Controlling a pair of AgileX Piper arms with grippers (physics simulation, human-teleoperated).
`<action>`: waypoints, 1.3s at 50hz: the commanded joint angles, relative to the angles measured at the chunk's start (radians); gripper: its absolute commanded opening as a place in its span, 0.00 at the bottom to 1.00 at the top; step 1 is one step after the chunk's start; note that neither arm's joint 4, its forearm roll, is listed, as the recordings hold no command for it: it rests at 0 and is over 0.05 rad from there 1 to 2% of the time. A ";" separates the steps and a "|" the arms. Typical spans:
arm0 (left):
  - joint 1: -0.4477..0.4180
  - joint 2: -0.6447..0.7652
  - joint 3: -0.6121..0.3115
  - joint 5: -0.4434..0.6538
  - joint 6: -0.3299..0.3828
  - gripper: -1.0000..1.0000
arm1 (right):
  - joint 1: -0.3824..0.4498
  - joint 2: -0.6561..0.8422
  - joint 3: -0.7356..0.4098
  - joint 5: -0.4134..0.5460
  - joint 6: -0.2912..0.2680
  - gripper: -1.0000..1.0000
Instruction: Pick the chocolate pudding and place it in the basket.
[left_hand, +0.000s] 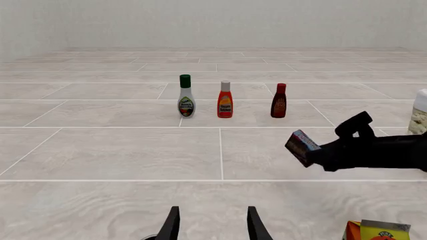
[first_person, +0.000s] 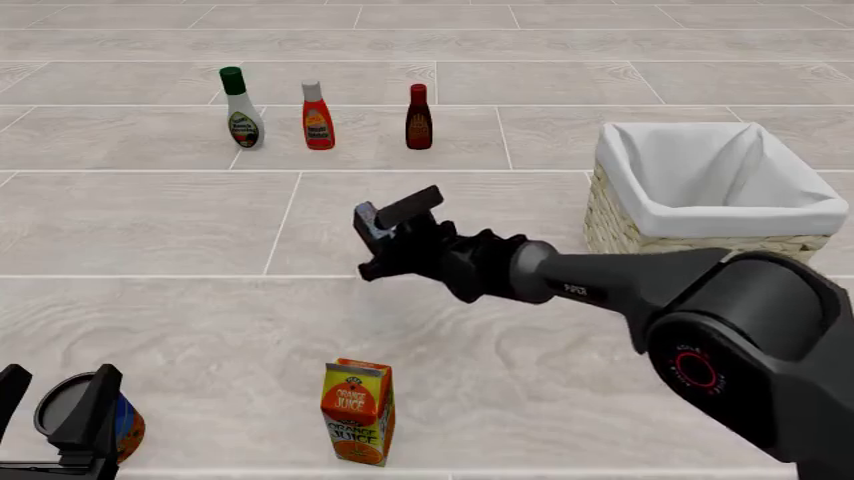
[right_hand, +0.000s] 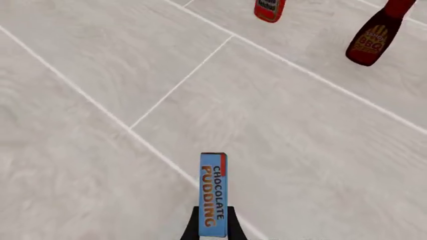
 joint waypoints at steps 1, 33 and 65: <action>0.000 0.000 0.000 0.000 0.000 1.00 | -0.028 -0.101 0.038 0.002 0.038 0.00; 0.000 0.000 0.000 0.000 0.000 1.00 | -0.112 -0.356 0.136 0.051 0.064 0.00; 0.000 0.000 0.000 0.000 0.000 1.00 | -0.190 -0.538 0.198 0.127 0.115 0.00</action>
